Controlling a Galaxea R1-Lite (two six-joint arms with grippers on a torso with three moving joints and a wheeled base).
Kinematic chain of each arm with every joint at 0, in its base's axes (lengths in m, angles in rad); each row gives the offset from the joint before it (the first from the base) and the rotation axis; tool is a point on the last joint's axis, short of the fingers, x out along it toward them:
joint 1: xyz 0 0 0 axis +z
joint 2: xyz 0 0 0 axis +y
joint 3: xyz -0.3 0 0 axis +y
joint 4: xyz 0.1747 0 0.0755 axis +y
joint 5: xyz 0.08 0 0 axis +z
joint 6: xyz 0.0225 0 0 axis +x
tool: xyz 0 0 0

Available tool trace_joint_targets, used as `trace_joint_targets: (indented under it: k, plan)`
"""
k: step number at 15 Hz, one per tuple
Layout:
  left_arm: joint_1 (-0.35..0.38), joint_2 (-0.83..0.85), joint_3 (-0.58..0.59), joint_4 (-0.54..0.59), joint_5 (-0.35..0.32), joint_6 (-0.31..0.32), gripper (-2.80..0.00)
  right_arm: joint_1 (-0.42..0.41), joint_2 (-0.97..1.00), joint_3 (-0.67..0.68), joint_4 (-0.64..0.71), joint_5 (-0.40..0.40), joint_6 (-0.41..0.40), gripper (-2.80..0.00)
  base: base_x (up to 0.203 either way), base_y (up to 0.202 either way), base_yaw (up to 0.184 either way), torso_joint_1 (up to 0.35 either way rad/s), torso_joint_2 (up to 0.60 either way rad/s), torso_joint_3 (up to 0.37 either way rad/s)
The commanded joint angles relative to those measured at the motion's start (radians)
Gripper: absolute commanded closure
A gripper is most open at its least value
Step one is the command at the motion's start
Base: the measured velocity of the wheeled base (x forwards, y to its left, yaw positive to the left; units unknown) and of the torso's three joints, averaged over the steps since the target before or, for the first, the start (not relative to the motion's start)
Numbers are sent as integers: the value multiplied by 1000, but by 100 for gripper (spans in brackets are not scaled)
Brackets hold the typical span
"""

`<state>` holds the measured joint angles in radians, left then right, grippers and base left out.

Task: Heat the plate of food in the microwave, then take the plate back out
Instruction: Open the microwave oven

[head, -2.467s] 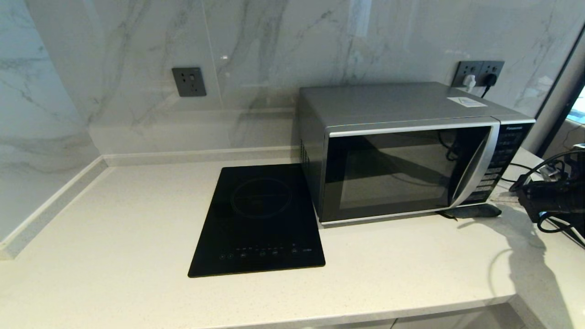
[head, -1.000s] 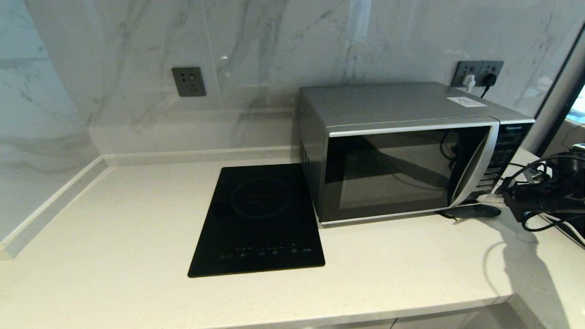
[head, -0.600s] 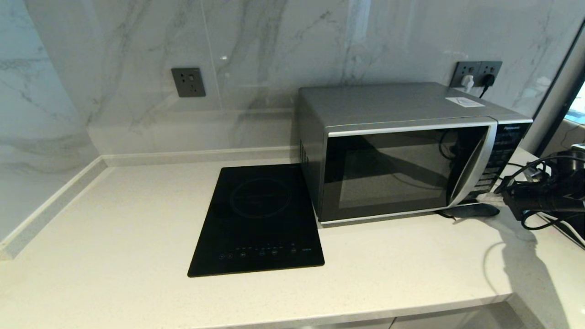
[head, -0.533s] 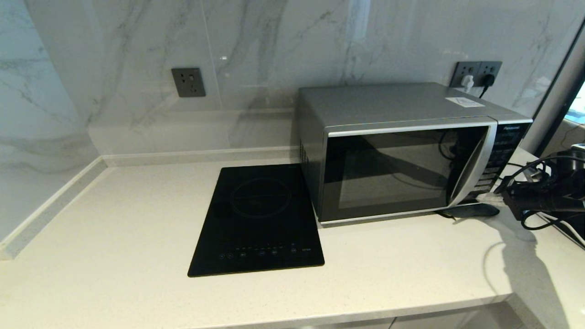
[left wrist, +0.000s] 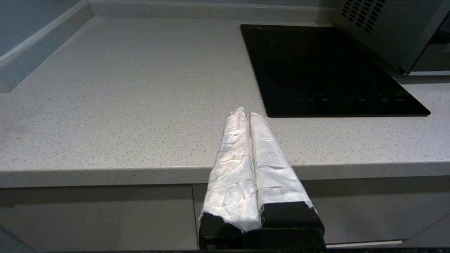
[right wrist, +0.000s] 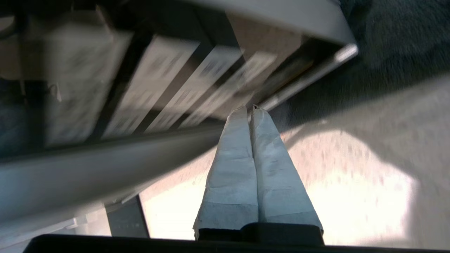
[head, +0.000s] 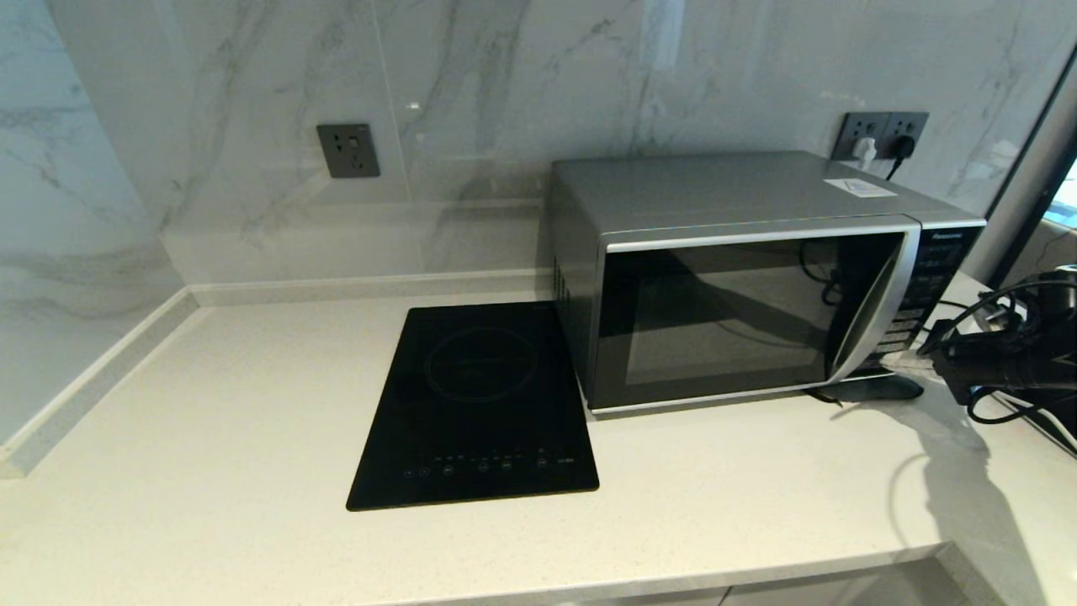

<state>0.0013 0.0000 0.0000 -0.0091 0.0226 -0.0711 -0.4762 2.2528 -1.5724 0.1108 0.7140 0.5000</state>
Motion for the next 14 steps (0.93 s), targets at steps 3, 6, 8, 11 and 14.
trace_joint_targets:
  k: [3, 6, 8, 11, 14]
  plan:
    - [0, 2, 0, 0, 0, -1, 0, -1, -244, 147, 8, -2, -7, 0, 0, 0, 0, 0, 0, 0]
    - [0, 2, 0, 0, 0, -1, 0, -1, -450, 262, 33, -50, -12, 0, 0, 0, 0, 0, 0, 0]
    - [0, 2, 0, 0, 0, -1, 0, -1, -602, 329, 99, -144, -42, 0, 0, 0, 0, 0, 0, 0]
    - [0, 2, 0, 0, 0, -1, 0, 17, -840, 398, 235, -345, -97, 0, 0, 0, 0, 0, 0, 0]
    - [0, 2, 0, 0, 0, -1, 0, 173, -1075, 460, 308, -615, -114, 0, 0, 0, 0, 0, 0, 0]
